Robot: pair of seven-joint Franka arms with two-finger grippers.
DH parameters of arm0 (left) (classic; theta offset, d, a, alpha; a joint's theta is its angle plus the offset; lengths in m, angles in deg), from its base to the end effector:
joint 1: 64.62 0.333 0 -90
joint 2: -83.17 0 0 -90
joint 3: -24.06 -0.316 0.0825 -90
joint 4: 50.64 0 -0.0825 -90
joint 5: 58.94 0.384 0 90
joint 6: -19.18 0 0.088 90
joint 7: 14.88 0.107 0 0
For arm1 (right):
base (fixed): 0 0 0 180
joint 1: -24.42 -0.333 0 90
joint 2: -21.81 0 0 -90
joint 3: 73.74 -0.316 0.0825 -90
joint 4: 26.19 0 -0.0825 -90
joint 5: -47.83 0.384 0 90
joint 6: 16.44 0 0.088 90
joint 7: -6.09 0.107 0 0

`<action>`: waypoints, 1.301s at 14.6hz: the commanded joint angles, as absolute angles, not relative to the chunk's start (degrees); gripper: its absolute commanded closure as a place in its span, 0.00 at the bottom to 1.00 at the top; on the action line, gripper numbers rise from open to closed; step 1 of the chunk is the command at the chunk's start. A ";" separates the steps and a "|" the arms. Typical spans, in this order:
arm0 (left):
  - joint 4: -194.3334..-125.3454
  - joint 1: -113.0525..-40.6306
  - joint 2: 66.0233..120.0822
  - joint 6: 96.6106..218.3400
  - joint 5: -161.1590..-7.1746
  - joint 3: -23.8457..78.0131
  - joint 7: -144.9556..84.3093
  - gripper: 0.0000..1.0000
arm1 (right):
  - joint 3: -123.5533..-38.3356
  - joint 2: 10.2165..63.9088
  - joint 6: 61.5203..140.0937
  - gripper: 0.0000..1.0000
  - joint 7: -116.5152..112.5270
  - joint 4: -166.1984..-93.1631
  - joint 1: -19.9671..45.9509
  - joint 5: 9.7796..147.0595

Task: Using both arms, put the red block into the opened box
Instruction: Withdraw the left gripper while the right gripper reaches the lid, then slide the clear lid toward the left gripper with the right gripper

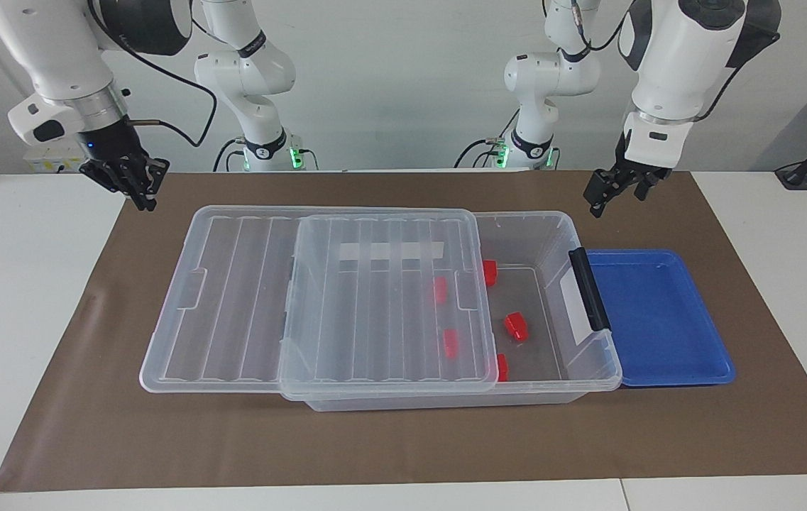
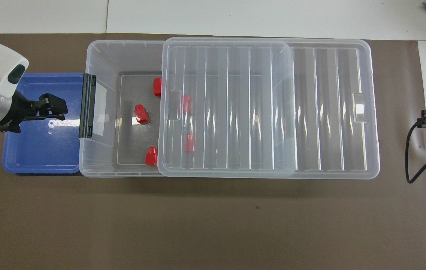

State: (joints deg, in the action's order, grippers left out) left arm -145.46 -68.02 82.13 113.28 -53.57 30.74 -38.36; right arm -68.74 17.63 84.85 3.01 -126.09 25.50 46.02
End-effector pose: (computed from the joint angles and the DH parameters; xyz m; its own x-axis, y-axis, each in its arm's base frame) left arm 0.5470 -0.0883 0.6013 0.9738 0.2235 0.0428 0.2264 -0.9703 -0.0855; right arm 0.5441 -0.0623 0.5999 0.9944 -0.0461 0.0952 -0.0492 -0.9983 0.0302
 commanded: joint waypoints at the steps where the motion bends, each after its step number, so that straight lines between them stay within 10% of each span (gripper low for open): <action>1: -146.87 -65.07 81.07 112.86 -53.76 30.65 -29.67 0.00 | -69.09 19.86 90.86 1.00 -2.42 -128.15 28.01 47.48; 19: -146.09 -61.73 80.97 111.99 -53.76 29.77 -19.19 0.00 | -70.05 33.41 108.89 1.00 -8.86 -127.79 22.49 56.27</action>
